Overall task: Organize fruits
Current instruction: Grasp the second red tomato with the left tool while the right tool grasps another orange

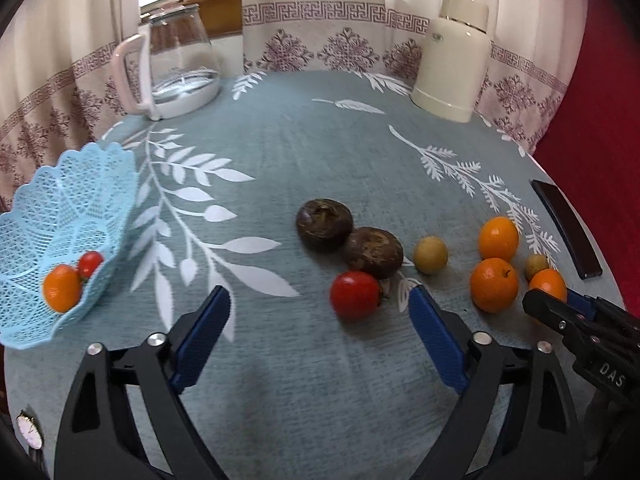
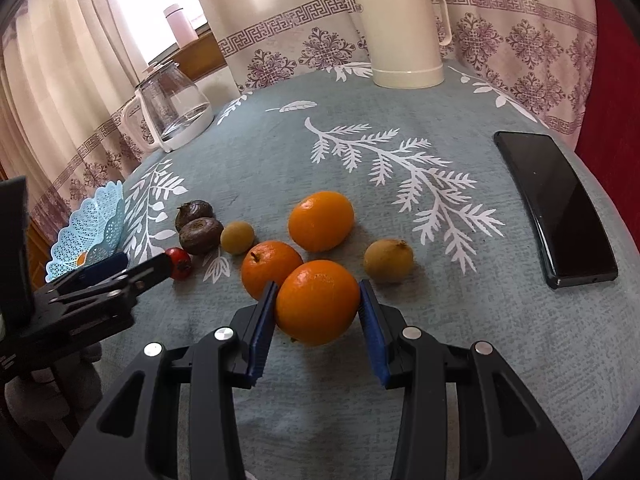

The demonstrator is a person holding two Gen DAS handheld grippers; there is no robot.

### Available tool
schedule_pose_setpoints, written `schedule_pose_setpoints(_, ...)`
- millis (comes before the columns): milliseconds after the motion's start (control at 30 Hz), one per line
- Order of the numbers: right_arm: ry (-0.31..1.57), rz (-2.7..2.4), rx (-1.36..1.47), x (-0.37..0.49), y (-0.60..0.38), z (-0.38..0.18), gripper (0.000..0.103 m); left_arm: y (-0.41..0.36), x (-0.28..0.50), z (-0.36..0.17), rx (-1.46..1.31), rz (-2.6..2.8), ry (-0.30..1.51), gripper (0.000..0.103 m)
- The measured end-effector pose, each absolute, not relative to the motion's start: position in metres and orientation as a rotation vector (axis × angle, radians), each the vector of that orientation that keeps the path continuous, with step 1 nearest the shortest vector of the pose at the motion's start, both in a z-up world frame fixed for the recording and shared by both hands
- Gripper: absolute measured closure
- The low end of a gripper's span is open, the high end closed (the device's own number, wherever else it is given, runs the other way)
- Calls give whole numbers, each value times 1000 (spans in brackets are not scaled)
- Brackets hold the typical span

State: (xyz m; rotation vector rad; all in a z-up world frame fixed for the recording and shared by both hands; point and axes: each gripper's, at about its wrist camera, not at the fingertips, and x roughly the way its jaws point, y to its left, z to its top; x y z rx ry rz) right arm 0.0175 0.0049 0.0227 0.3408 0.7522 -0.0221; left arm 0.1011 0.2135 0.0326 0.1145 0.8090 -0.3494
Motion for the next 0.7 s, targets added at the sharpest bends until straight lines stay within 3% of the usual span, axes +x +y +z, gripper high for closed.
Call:
schedule_pose_setpoints(400, 755, -10, 347, 18, 6, 22, 62, 205, 112, 17, 76, -412, 874, 47)
schedule_pose_setpoints(567, 754, -10, 345, 18, 6, 22, 62, 204, 109, 18, 58, -457, 877, 67)
schedule_pose_setpoints(700, 752, -12, 344, 17, 6, 23, 62, 205, 108, 18, 54, -460, 876, 68)
